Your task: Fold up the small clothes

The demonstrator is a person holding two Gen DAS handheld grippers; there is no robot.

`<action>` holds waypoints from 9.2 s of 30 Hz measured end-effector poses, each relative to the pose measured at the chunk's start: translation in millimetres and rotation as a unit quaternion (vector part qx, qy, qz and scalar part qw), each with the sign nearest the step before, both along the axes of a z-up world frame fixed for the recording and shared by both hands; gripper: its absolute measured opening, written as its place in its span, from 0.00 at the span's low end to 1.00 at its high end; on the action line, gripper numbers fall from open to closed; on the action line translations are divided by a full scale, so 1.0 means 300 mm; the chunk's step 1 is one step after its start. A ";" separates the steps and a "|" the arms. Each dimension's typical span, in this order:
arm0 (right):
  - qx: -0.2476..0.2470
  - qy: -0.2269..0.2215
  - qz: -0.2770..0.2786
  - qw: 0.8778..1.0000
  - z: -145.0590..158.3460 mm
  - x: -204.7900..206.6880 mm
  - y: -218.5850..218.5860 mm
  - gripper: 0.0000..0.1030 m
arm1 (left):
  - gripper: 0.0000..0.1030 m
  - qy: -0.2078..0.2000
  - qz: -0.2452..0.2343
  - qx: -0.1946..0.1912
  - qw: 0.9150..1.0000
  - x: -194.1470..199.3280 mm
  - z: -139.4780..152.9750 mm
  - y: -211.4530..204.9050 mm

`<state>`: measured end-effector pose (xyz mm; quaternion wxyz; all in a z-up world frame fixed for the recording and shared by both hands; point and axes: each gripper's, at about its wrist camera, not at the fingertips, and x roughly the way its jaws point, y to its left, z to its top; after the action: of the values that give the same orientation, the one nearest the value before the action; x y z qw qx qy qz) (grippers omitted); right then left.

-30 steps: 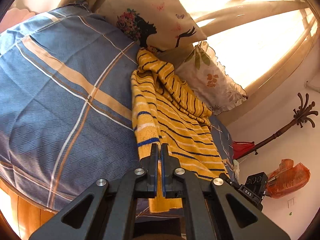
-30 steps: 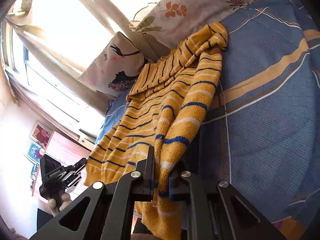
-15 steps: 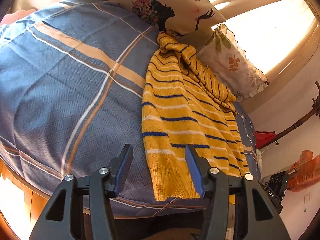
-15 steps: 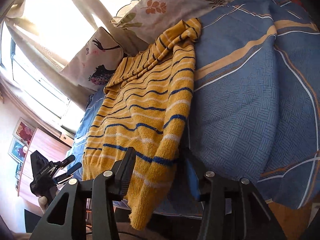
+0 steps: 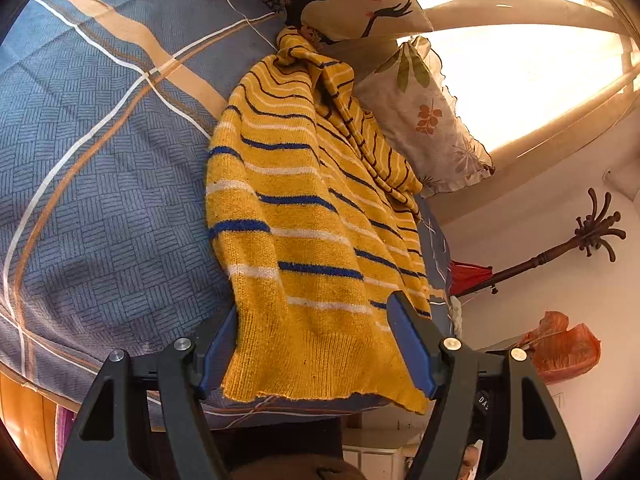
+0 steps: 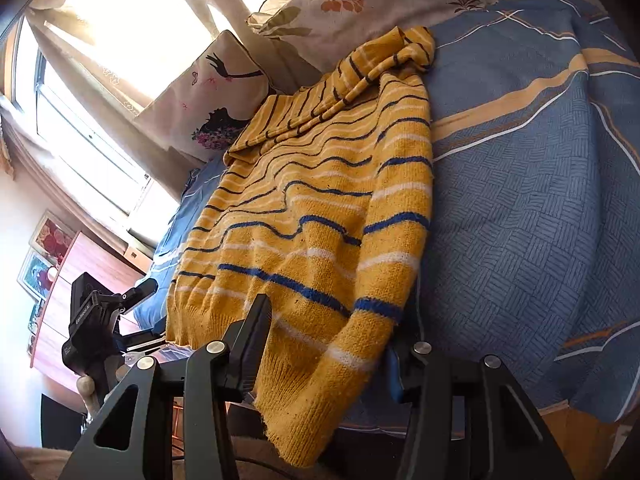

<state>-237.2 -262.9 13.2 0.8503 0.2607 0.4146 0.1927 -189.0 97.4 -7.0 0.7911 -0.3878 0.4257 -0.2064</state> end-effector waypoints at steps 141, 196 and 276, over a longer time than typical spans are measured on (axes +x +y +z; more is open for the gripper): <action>0.031 0.046 -0.060 0.997 0.021 0.770 -0.209 0.83 | 0.58 0.009 0.008 0.101 0.995 0.775 0.024 0.183; -0.104 0.003 0.155 0.982 0.198 0.960 0.485 0.22 | 0.63 -0.007 0.013 0.151 0.988 0.664 -0.032 0.149; -0.241 0.078 0.199 0.947 0.047 1.316 0.990 0.84 | 0.60 -0.053 -0.021 0.076 0.995 0.705 -0.050 0.134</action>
<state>157.7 34.1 27.1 0.7971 -0.0258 0.5571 0.2314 22.3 137.8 -22.1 0.8350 -0.3059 0.4061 -0.2104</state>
